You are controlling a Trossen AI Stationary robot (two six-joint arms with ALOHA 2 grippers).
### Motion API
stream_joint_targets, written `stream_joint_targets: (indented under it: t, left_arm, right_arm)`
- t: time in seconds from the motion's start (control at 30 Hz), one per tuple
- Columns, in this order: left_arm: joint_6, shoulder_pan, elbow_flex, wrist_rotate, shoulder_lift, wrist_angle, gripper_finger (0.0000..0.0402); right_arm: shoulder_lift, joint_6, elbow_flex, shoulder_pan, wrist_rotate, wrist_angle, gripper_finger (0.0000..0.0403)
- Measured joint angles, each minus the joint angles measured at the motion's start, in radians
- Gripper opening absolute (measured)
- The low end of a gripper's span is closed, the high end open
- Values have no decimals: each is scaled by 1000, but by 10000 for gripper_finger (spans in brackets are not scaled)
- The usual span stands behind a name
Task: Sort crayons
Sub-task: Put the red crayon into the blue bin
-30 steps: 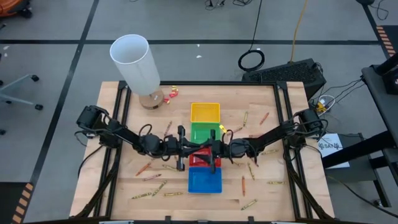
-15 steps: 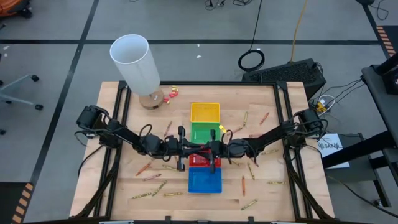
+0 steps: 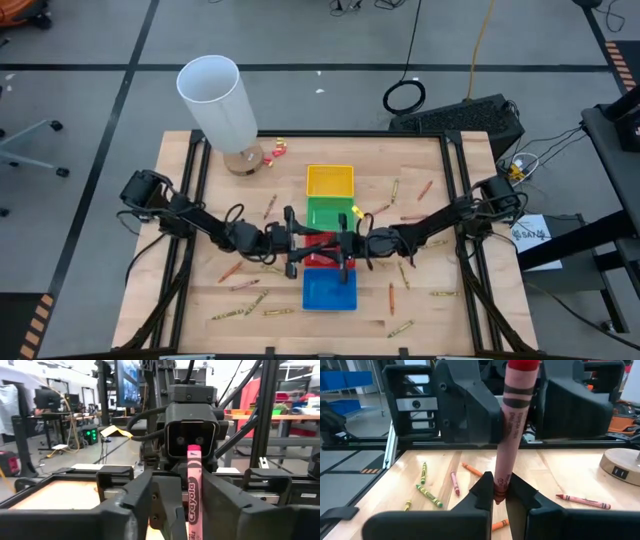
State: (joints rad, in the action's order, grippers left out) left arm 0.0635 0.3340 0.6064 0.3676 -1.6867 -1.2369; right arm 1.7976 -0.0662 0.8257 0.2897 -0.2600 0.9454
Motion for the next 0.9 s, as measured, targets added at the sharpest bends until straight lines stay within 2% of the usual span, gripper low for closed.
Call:
stream_joint_targets:
  t: [0.13,0.27,0.57,0.73,0.9]
  left_arm:
    - [3,41,-6,57,50,61,199]
    - [5,83,-18,115,140,139,206]
    - [-7,151,-21,150,361,485,206]
    - [-99,187,-21,150,412,676,206]
    - [-186,214,-21,150,410,730,206]
  right_arm:
    - [-24,0,0,11,0,-59,13]
    - [-74,-16,0,19,0,-126,13]
    - [-229,-111,0,40,-1,-326,13]
    - [-293,-188,0,70,-2,-384,13]
    - [-318,-217,0,124,-1,-411,13]
